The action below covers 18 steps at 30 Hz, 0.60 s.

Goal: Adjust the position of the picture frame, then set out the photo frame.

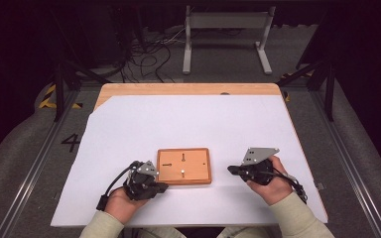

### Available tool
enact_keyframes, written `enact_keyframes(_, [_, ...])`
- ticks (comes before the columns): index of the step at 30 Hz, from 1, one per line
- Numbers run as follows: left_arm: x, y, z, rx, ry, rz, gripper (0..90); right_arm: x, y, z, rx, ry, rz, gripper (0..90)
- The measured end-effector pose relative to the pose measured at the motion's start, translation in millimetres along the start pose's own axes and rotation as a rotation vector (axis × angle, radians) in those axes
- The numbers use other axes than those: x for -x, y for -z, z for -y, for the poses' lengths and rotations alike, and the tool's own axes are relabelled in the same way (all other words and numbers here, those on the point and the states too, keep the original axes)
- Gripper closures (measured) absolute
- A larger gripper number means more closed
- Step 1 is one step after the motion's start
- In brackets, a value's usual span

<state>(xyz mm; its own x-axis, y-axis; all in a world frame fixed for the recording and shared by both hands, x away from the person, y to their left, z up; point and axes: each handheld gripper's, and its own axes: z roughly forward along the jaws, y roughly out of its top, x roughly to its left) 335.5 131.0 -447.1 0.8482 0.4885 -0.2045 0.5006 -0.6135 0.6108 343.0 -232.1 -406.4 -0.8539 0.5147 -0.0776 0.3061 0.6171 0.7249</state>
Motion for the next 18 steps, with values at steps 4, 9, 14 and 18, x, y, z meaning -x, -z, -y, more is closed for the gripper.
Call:
enact_keyframes(4, [2.5,8.6,-2.9,0.056,-0.018,0.043,70.8,0.6,-0.8,0.6,0.006,-0.003,-0.002,90.0])
enact_keyframes(9, [5.1,21.4,-5.8,0.136,-0.037,0.029,66.2,2.1,-1.8,1.9,0.023,-0.014,0.0,86.0])
enact_keyframes(14, [-2.2,35.9,-4.2,0.252,-0.024,0.021,63.3,1.2,-2.6,0.7,0.049,-0.015,-0.003,79.6])
enact_keyframes(18, [-3.9,37.8,-4.4,0.307,-0.04,0.021,59.4,1.9,-1.8,0.7,0.058,-0.022,0.0,77.3])
